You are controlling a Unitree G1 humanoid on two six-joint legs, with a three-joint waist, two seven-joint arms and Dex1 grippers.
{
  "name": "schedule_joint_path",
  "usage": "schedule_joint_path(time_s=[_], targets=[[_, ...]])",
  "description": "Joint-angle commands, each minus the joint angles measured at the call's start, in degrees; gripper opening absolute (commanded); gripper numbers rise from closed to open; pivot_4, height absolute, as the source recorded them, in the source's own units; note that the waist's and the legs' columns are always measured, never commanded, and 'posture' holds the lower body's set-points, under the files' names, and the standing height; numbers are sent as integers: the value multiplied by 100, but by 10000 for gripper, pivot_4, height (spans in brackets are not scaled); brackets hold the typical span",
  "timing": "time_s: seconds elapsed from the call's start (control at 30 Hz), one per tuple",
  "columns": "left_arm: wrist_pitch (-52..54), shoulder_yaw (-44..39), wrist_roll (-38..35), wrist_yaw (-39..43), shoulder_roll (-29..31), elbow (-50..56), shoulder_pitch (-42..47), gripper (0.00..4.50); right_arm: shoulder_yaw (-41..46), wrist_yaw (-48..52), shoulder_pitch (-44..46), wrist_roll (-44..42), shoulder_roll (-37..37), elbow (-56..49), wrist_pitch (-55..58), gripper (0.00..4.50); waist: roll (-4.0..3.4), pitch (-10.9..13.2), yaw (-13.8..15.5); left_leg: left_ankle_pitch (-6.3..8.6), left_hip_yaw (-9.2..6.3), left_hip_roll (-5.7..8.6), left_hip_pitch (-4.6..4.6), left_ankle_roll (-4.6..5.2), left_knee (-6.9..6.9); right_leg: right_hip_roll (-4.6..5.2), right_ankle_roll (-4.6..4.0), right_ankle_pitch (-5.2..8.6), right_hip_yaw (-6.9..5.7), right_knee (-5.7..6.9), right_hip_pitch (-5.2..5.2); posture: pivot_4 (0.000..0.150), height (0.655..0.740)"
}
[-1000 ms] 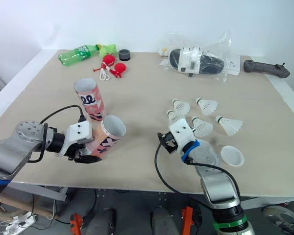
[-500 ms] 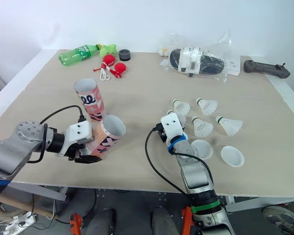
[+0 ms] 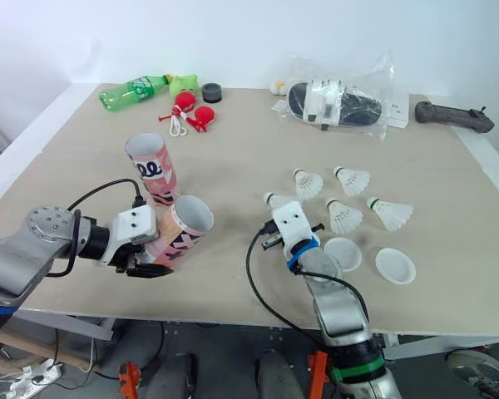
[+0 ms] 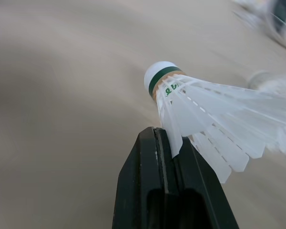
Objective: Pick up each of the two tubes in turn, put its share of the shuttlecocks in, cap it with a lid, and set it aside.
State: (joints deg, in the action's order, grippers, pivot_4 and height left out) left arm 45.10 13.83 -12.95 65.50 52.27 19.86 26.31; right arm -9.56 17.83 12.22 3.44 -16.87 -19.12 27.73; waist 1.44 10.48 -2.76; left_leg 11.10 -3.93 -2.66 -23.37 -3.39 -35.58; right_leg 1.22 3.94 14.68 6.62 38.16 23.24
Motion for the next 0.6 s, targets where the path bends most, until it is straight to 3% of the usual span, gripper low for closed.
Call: schedule_joint_path(time_s=[0.03, 0.23, 0.33, 0.6], targets=[[39, 210, -41, 28, -20, 53, -120, 32664, 198, 863, 88, -716, -333, -992, -95, 795, 1, 0, -1, 0, 0, 0, 1, 0, 0, 0, -1, -1, 0, 0, -1, 1500, 7400], [27, 227, -44, 45, -21, 45, -125, 32664, 790, 1786, 562, -1839, -885, -1510, -69, 795, 3, -1, 0, 0, 0, -1, 2, 0, -3, -1, -10, 4, -1, 0, -2, 1500, 7400], [18, 257, -35, 58, -41, 16, -108, 32664, 954, 2459, 1315, -2487, -1326, -1657, 80, 795, -6, 4, -4, 0, -1, 0, 0, 0, -1, 0, -4, 1, -3, 0, -1, 1500, 7400], [26, 261, -32, 51, -30, 46, -129, 32664, 393, 3549, 1693, -2327, -2414, -1412, -277, 795, 7, -4, 14, 1, -7, 2, -1, -1, 2, 6, -3, 14, -14, -2, -6, 1500, 7400]])
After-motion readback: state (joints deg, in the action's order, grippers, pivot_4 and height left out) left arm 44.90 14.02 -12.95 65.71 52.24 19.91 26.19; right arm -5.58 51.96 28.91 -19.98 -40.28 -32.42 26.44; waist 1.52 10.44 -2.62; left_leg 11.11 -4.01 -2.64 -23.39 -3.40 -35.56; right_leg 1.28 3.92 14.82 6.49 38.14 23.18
